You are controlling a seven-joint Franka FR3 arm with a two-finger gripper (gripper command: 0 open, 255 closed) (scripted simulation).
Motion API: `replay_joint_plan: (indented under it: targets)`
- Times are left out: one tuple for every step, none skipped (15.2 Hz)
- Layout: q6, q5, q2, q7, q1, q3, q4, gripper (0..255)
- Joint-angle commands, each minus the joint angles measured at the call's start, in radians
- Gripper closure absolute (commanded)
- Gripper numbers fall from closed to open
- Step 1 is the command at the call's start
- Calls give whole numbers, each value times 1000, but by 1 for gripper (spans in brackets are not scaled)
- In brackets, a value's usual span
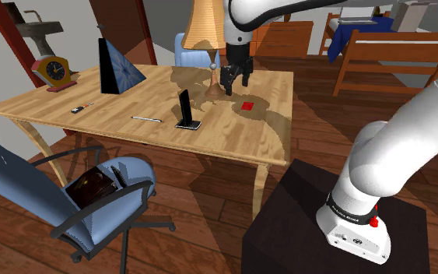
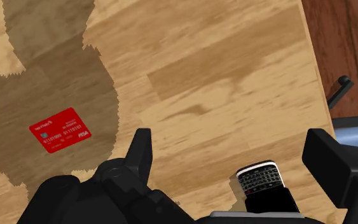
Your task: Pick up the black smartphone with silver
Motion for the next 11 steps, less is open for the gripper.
replay_joint_plan:
  targets:
    - [2, 10, 89, -7, 10, 5, 83, 0]
    - [0, 14, 130, -12, 14, 7, 124, 0]
    - [-3, 18, 170, -17, 17, 9, 165, 0]
    - [-7, 22, 211, -23, 21, 11, 208, 0]
    - [-13, 26, 251, -28, 24, 13, 252, 0]
    - [-20, 30, 292, -33, 27, 15, 299, 0]
    - [-29, 33, 334, -38, 30, 18, 346, 0]
    - [-38, 36, 376, -42, 32, 20, 396, 0]
    - [-50, 40, 418, -47, 35, 23, 448, 0]
    - [-63, 42, 461, -51, 38, 26, 503, 0]
    - [-78, 45, 506, -55, 40, 29, 560, 0]
